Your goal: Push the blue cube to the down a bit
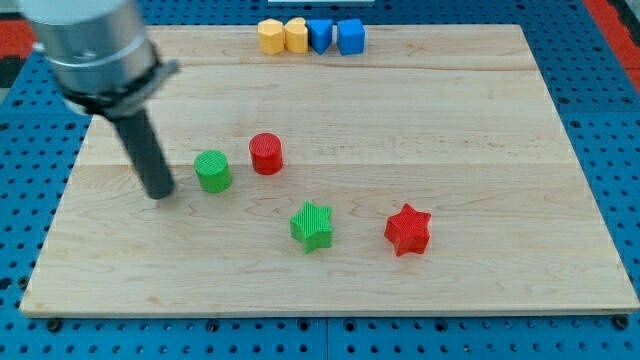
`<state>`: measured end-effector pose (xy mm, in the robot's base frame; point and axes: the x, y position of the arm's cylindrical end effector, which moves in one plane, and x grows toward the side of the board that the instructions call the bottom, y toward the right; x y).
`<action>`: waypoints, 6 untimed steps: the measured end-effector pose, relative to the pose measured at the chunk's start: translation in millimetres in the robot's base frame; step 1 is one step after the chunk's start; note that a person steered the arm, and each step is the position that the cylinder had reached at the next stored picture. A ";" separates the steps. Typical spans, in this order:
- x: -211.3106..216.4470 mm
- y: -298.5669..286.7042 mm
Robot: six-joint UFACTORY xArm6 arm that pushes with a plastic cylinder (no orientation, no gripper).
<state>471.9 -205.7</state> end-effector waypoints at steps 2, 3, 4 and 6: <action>-125.2 -26.8; -183.8 -21.7; -231.9 17.4; -278.8 91.5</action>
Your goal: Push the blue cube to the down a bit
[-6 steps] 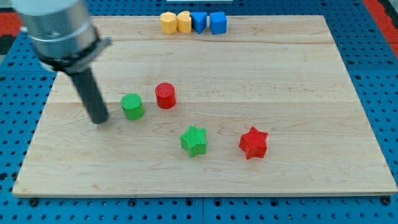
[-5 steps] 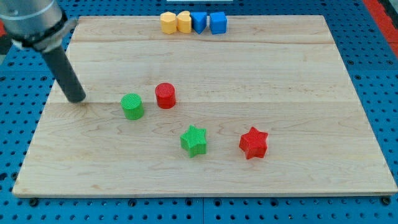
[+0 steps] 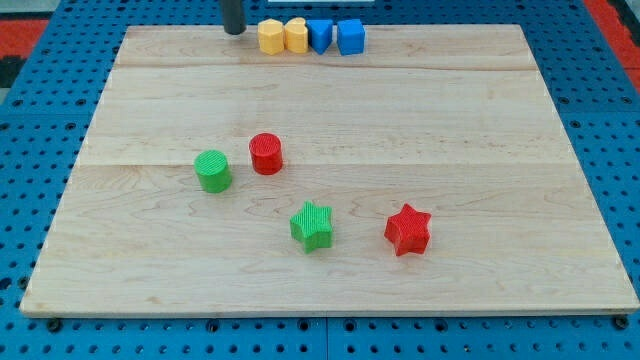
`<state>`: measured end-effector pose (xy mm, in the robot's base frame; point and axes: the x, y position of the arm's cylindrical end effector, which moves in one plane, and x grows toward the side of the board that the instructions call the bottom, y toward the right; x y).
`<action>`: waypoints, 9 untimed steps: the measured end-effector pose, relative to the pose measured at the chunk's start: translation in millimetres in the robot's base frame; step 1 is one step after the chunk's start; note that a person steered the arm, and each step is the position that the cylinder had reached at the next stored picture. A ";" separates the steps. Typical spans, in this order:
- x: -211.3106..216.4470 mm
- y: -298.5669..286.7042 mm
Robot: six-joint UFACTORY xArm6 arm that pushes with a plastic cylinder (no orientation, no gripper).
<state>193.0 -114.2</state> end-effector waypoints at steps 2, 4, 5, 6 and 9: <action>-0.6 86.7; 9.0 129.4; 53.4 128.6; 29.3 126.2; 4.9 174.4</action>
<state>197.9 60.2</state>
